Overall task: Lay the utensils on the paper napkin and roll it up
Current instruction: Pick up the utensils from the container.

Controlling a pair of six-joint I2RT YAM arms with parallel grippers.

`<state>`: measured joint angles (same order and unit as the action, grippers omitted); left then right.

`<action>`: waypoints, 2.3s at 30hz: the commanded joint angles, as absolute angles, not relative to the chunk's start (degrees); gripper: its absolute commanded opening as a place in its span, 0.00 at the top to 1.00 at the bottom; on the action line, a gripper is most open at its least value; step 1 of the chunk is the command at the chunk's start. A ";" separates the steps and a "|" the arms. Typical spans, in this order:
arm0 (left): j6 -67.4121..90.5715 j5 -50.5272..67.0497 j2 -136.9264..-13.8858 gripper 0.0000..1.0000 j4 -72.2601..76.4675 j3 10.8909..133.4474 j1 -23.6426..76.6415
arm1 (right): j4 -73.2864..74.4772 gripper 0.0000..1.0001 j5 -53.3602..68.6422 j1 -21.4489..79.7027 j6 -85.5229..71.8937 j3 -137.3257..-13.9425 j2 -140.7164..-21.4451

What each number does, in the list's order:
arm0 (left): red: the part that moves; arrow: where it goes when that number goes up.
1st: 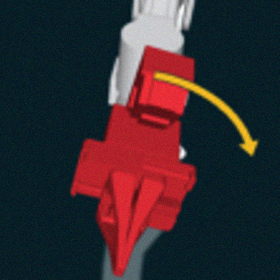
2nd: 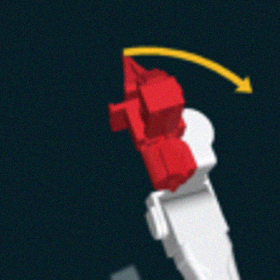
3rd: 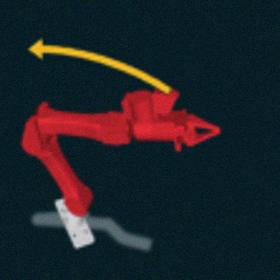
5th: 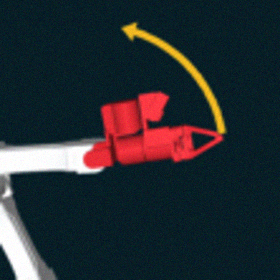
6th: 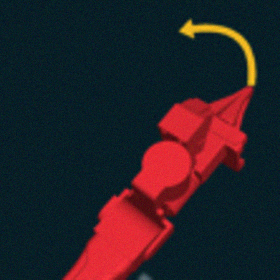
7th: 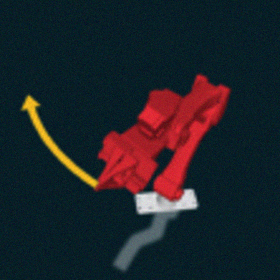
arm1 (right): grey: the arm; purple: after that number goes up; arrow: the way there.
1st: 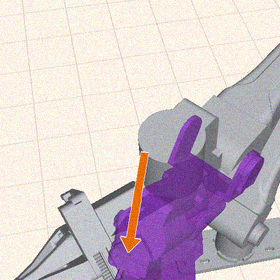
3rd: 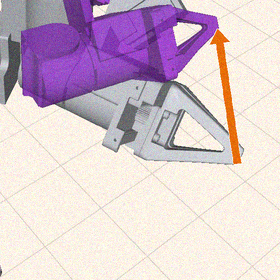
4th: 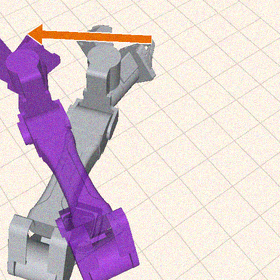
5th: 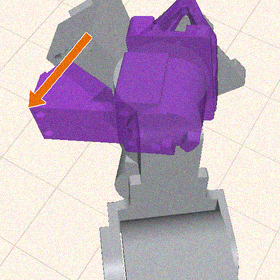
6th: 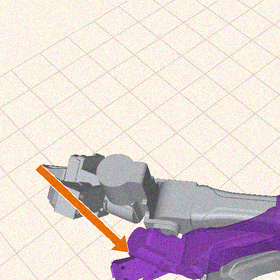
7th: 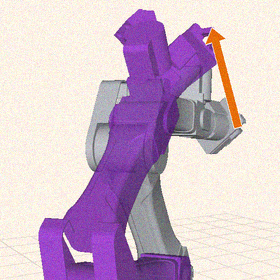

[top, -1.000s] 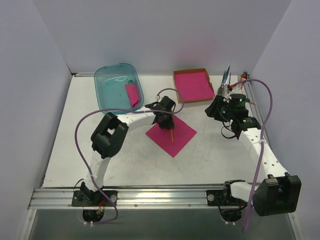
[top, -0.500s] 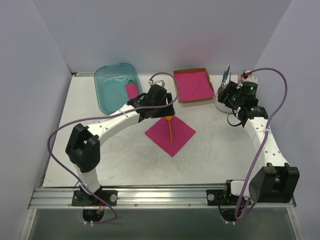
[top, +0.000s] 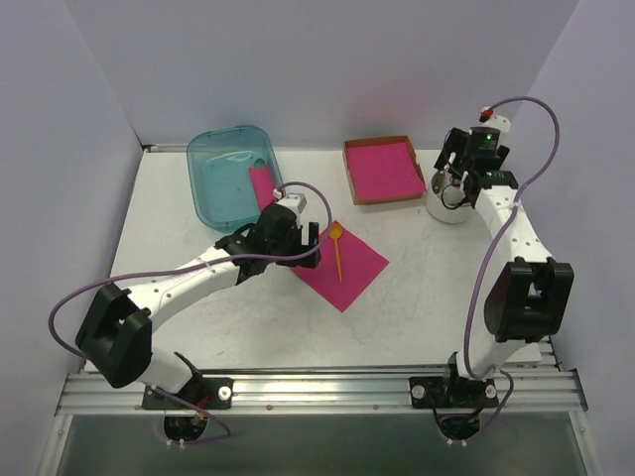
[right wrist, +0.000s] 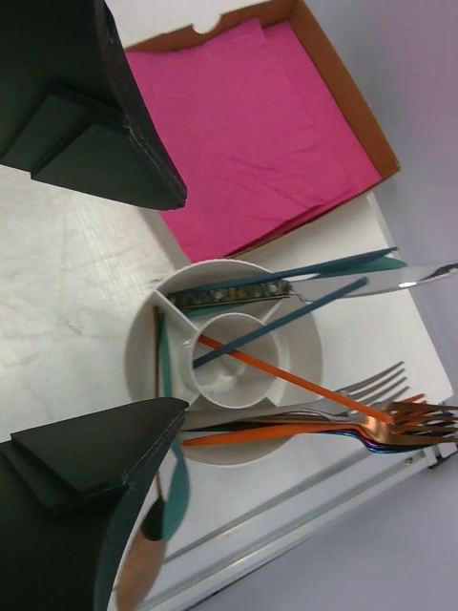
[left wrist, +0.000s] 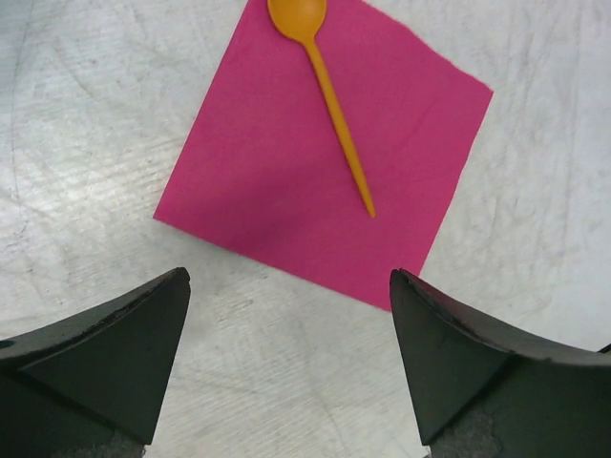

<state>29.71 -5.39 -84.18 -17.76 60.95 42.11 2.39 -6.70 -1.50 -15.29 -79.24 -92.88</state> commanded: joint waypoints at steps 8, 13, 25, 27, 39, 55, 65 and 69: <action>22.85 -7.03 -72.78 0.06 -4.41 49.50 41.49 | 0.97 0.19 -16.17 -2.02 -12.66 -91.31 -106.78; 22.15 -7.21 -72.60 0.06 -1.67 47.02 41.31 | 1.15 0.16 -18.81 -2.02 -13.27 -93.08 -109.51; 22.32 -4.93 -76.02 0.06 -0.79 47.20 41.22 | 0.44 0.18 -20.65 -2.28 -13.71 -95.71 -113.64; 22.32 -4.83 -76.46 0.06 -0.88 47.28 41.22 | 0.44 0.19 -20.39 -2.46 -13.71 -96.67 -114.34; 22.32 -4.22 -78.49 0.06 1.23 47.90 41.31 | -1.32 0.40 -18.46 -3.69 -13.80 -98.18 -116.89; 22.15 -3.34 -80.07 0.06 1.05 48.69 41.31 | -3.34 0.71 -16.35 -3.69 -15.03 -95.89 -116.98; 22.06 -2.99 -80.42 0.06 0.88 48.87 41.22 | -2.72 0.92 -16.70 -3.60 -14.68 -95.71 -116.63; 22.06 -2.81 -80.24 0.06 0.70 48.95 41.31 | -2.46 1.00 -16.79 -3.60 -14.76 -95.62 -115.84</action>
